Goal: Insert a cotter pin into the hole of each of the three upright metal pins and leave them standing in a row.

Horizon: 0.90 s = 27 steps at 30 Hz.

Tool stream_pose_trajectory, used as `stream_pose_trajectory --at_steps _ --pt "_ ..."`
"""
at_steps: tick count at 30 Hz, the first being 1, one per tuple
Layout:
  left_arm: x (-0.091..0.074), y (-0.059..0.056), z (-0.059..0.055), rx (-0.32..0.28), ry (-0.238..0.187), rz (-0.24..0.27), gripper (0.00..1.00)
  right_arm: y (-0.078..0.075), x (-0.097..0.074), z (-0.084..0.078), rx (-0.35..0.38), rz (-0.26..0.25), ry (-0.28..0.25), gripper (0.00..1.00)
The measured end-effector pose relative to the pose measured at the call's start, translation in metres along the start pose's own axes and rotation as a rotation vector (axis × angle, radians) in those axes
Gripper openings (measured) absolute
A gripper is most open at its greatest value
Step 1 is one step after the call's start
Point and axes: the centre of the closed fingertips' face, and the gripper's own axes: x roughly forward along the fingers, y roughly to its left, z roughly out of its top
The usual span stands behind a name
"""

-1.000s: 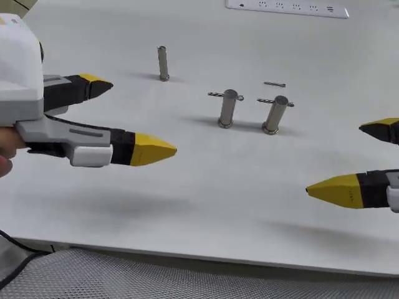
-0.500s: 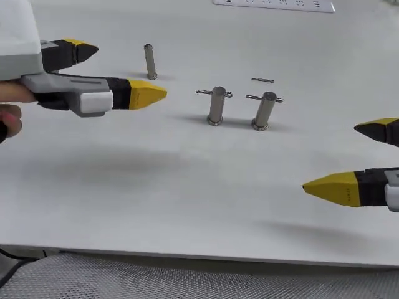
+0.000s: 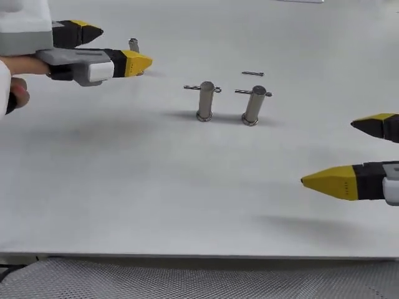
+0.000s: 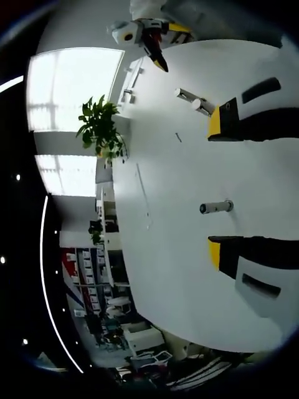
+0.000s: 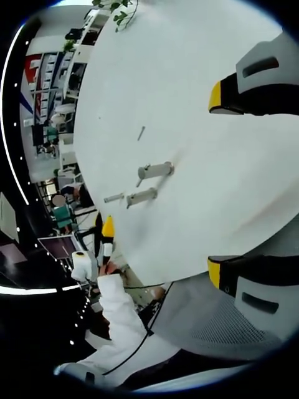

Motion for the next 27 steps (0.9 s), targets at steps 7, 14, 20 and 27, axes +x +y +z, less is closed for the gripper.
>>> stream_pose_trajectory --at_steps 7,14,20,27 --pt "0.03 0.025 0.003 0.022 0.023 -0.024 0.4 -0.005 0.001 -0.003 0.014 0.004 0.007 0.9" --pt "0.05 0.042 -0.006 0.092 0.09 -0.049 0.31 -0.001 0.003 -0.004 0.025 0.008 0.015 0.89" --pt "0.058 0.044 -0.011 0.056 0.084 -0.082 0.18 -0.006 0.001 -0.007 0.045 0.003 0.015 0.88" --pt "0.06 0.043 -0.017 0.094 0.108 -0.088 0.09 -0.01 0.001 -0.01 0.058 0.002 0.018 0.86"
